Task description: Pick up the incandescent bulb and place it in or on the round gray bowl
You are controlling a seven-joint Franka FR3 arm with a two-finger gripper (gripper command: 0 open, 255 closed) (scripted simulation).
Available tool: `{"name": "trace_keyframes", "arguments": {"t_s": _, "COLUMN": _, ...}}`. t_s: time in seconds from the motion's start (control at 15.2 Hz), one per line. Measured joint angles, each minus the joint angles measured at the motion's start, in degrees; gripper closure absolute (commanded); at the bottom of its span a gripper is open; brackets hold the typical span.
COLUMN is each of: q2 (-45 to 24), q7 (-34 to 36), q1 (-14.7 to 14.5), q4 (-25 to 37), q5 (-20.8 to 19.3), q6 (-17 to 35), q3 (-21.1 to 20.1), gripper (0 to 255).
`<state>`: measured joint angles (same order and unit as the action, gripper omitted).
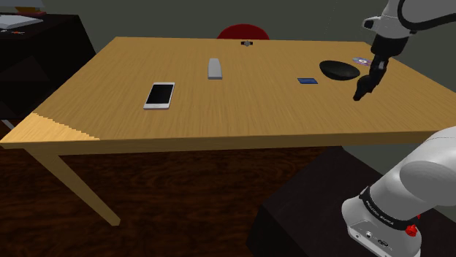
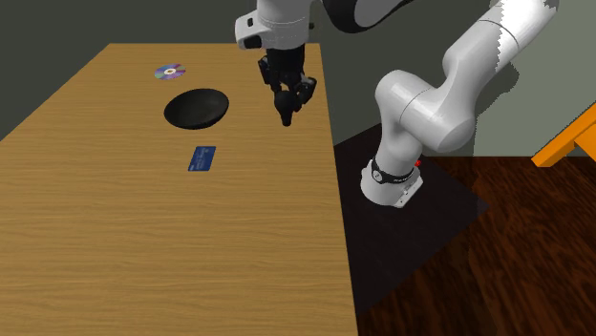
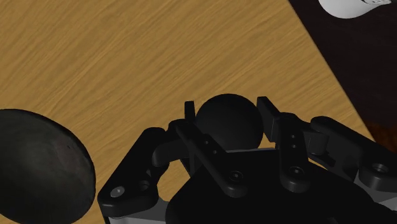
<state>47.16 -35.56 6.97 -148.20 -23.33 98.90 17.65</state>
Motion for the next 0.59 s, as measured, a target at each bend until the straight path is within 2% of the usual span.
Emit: {"name": "trace_keyframes", "arguments": {"t_s": 0.59, "q2": -0.3, "q7": -1.3, "q1": -0.5, "q4": 6.8, "q5": 1.5, "q6": -6.4, "q3": -1.6, "gripper": 255}}
